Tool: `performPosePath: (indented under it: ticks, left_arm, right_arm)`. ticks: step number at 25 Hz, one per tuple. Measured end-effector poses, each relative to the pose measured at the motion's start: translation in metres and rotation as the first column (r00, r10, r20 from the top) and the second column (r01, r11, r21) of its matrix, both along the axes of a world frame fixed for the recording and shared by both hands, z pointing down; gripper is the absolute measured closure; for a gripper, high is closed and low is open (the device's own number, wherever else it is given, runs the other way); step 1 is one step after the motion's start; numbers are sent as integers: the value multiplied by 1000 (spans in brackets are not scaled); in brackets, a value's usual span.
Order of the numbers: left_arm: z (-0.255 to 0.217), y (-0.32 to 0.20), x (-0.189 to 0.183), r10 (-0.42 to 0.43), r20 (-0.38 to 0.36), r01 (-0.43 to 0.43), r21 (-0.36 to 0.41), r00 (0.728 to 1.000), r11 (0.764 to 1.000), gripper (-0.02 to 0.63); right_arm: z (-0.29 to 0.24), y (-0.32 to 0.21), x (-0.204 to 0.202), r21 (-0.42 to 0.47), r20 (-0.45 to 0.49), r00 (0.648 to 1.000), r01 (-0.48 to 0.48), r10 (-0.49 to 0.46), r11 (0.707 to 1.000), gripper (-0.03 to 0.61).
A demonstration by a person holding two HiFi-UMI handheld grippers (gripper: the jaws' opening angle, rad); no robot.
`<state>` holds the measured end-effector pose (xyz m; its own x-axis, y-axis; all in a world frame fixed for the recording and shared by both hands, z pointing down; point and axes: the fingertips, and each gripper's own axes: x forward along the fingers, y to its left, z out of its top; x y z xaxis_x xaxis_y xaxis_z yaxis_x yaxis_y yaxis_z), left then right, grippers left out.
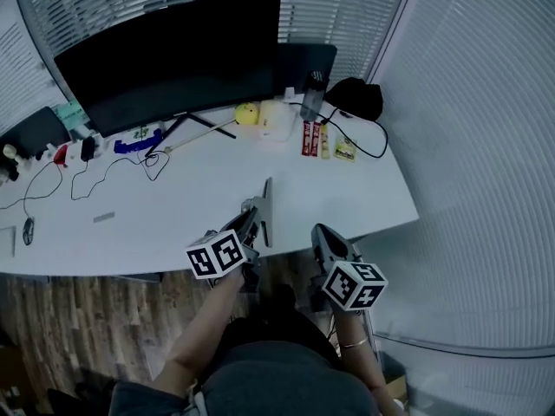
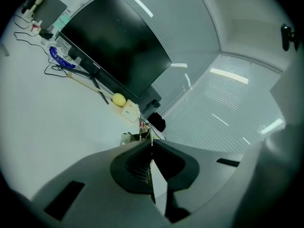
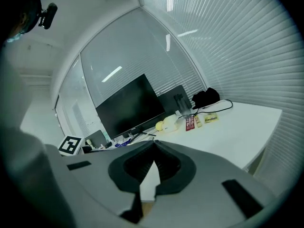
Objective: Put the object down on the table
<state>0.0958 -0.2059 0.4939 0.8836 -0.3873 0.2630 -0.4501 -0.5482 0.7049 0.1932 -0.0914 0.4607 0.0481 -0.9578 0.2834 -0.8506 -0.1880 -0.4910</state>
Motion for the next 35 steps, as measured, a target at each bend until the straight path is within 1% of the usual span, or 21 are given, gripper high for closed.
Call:
performPosePath:
  ticks: [4, 10, 13, 16, 20, 24, 27, 30, 35]
  left_arm:
    - [2, -17, -2, -97, -1, 97, -9, 995, 995, 584]
    - [5, -38, -18, -231, 10, 232, -4, 973, 973, 584]
    - [8, -44, -30, -291, 21, 291, 0, 957, 957, 584]
    - [11, -52, -42, -354, 29, 354, 3, 935, 935, 584]
    - [18, -61, -57, -427, 23, 428, -21, 904, 904, 584]
    - [24, -70, -67, -484, 15, 484, -51, 875, 873, 584]
    - [29, -78, -71, -513, 17, 513, -59, 858, 856, 584]
    - [36, -85, -73, -530, 31, 530, -62, 848, 845, 584]
    - [47, -95, -72, -544, 59, 547, -73, 837, 834, 584]
  right_arm:
    - [0, -25, 6, 6, 3, 995, 96, -96, 995, 572]
    - [4, -57, -1, 6, 10, 972, 236, -236, 972, 572]
    - [8, -71, -8, 5, 17, 954, 300, -300, 954, 572]
    - [10, -83, -17, 7, 24, 931, 363, -363, 932, 572]
    - [16, -94, -33, -1, 31, 898, 439, -439, 898, 572]
    - [21, -100, -44, -16, 43, 869, 494, -493, 869, 572]
    - [24, -104, -49, -23, 48, 855, 518, -516, 855, 572]
    - [26, -107, -50, -27, 51, 847, 530, -529, 847, 572]
    - [33, -111, -48, -39, 64, 841, 540, -537, 841, 573]
